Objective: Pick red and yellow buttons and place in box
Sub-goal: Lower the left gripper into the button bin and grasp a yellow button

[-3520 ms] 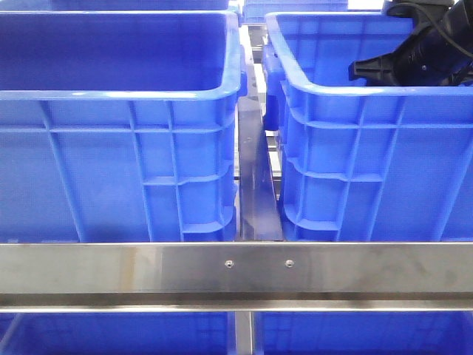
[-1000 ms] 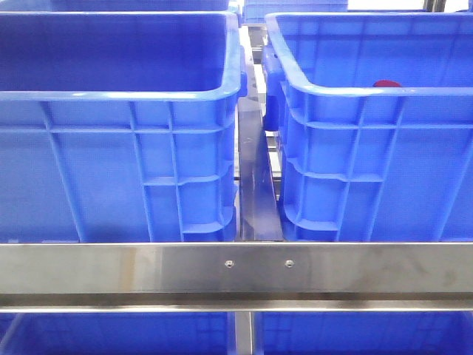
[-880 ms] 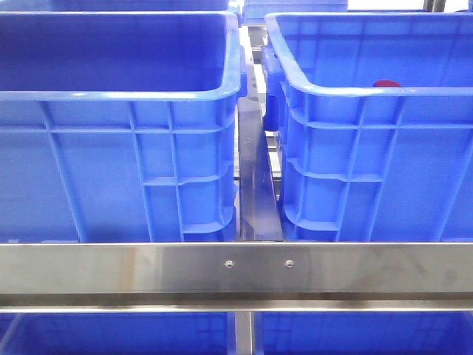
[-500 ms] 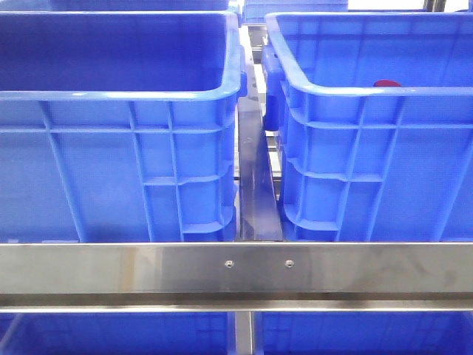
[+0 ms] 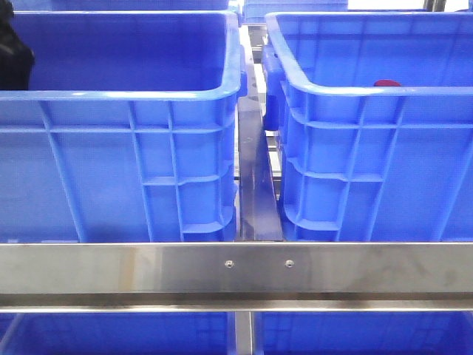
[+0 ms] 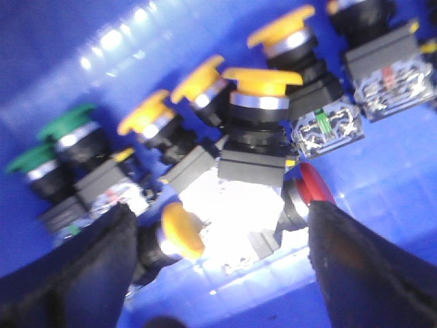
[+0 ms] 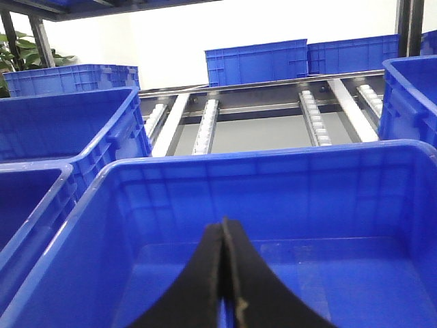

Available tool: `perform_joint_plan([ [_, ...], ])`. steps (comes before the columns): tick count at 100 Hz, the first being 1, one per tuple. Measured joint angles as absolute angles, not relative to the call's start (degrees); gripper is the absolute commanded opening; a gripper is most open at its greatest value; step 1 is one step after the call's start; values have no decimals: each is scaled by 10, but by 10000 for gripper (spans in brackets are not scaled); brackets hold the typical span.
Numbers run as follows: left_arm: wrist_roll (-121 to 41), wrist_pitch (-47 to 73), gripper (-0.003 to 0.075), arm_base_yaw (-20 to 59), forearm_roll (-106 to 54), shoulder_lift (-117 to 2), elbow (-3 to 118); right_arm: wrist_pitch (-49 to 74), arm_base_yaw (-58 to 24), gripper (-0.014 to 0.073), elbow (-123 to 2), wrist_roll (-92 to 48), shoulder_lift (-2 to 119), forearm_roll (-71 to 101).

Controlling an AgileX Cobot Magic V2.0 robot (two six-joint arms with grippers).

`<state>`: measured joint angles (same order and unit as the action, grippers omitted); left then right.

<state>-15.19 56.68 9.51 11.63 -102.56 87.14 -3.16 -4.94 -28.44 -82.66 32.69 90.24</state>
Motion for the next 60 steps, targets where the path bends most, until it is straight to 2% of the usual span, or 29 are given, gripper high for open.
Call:
perform_joint_plan([
  [60,-155,540,494,94,106,-1100,875,-32,-49,-67,-284,-825,327,902],
])
